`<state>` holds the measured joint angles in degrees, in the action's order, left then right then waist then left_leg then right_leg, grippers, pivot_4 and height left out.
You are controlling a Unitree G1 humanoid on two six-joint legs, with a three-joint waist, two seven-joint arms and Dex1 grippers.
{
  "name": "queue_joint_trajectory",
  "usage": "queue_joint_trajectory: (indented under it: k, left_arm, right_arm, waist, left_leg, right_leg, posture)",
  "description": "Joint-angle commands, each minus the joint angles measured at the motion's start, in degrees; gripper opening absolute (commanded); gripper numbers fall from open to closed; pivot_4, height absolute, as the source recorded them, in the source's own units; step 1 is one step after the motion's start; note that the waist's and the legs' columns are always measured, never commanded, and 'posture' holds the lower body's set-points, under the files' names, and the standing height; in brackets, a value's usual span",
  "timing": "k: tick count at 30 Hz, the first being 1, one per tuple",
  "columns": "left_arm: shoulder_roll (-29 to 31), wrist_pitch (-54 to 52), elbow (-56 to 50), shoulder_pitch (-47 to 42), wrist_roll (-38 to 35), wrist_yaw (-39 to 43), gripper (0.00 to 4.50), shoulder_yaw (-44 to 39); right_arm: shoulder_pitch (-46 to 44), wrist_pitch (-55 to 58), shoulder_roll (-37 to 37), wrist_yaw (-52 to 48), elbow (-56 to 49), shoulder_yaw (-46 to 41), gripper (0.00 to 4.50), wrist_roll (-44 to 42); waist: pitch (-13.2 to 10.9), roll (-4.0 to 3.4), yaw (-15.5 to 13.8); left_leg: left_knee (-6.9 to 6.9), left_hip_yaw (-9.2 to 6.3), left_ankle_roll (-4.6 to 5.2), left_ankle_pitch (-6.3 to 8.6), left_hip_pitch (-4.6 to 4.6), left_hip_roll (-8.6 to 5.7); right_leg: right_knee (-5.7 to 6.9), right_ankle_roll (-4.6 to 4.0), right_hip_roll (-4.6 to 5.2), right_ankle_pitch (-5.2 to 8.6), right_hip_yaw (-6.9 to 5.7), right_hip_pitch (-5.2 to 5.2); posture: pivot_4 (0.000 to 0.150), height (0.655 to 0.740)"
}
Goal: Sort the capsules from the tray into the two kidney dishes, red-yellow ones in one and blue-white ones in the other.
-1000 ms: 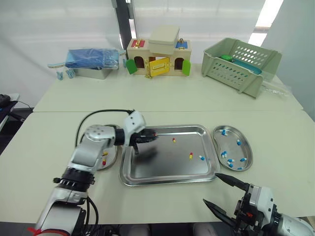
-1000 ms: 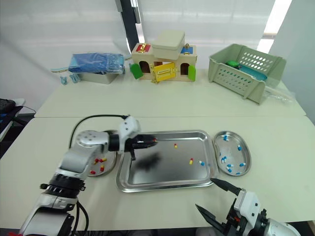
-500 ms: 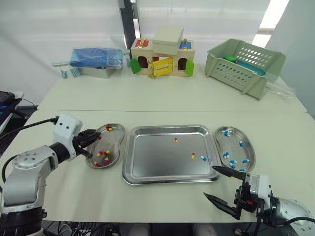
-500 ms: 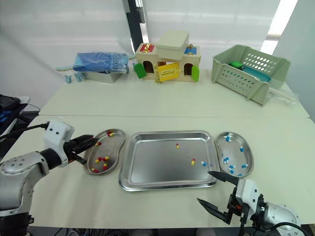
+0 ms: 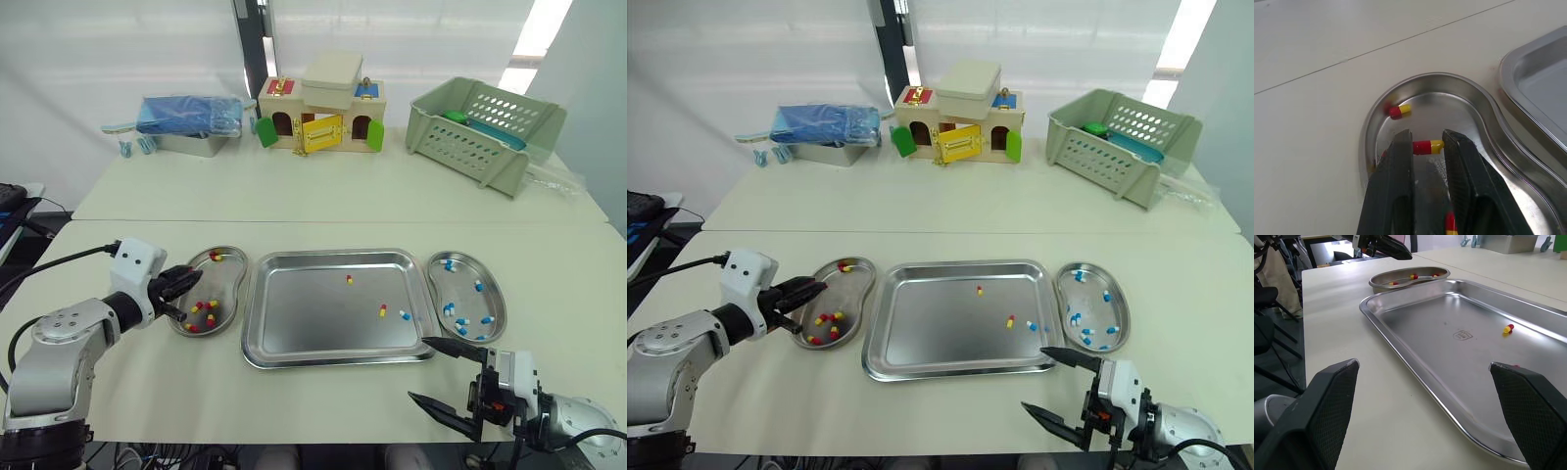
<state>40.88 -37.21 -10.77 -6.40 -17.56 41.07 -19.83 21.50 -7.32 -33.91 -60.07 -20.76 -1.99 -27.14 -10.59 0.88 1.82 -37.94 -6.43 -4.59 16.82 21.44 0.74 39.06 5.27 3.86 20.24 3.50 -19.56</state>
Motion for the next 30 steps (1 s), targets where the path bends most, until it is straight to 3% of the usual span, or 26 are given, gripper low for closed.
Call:
queue_joint_trajectory:
  k: [1,10,15,20,30]
  left_arm:
    - [1.8,-0.7,0.2,-0.9,-0.6,0.3,1.78,0.4]
    - [1.8,1.8,1.9,-2.0,-1.6,1.8,4.44,1.4]
    - [2.6,1.9,1.9,-1.1,-1.6,2.8,4.48,0.5]
    - [5.4,3.9,2.3,1.2,-5.5,7.9,4.48,-6.6]
    - [15.0,15.7,19.5,8.3,-3.5,12.1,4.48,-21.3]
  right_arm:
    - [0.2,-1.8,0.4,-0.4,0.2,-0.6,4.5,-0.1]
    - [-0.8,-2.4,0.1,-0.7,1.6,-1.0,4.5,-0.4]
    - [-1.5,-1.1,-1.0,-0.8,1.7,-2.8,4.5,-1.5]
    - [-5.2,2.6,-4.9,0.9,4.9,-11.2,4.5,-4.7]
    - [-13.2,10.7,-16.3,-1.7,22.2,-22.2,4.5,-4.5]
  waist:
    - [0.0,0.0,0.0]
    - [0.0,0.0,0.0]
    - [0.0,0.0,0.0]
    - [0.0,0.0,0.1]
    - [0.0,-0.01,0.2]
  left_leg:
    - [0.0,0.0,0.0,0.0,0.0,0.0]
    - [0.0,0.01,0.0,0.0,0.0,0.0]
    - [0.0,0.01,0.0,0.0,0.0,0.0]
    - [0.0,0.02,0.0,0.0,0.0,0.0]
    - [0.07,0.11,0.02,0.01,-0.02,0.0]
  right_leg:
    - [0.0,0.0,0.0,0.0,0.0,0.0]
    - [0.0,0.0,0.0,0.0,0.01,0.0]
    - [0.0,0.0,0.0,0.0,0.01,0.0]
    - [0.0,0.0,0.0,0.0,0.02,0.0]
    - [-0.03,-0.01,0.0,0.0,0.07,-0.04]
  posture:
    - [0.15,0.74]
    - [0.15,0.74]
    - [0.15,0.74]
    - [0.15,0.74]
    - [0.15,0.74]
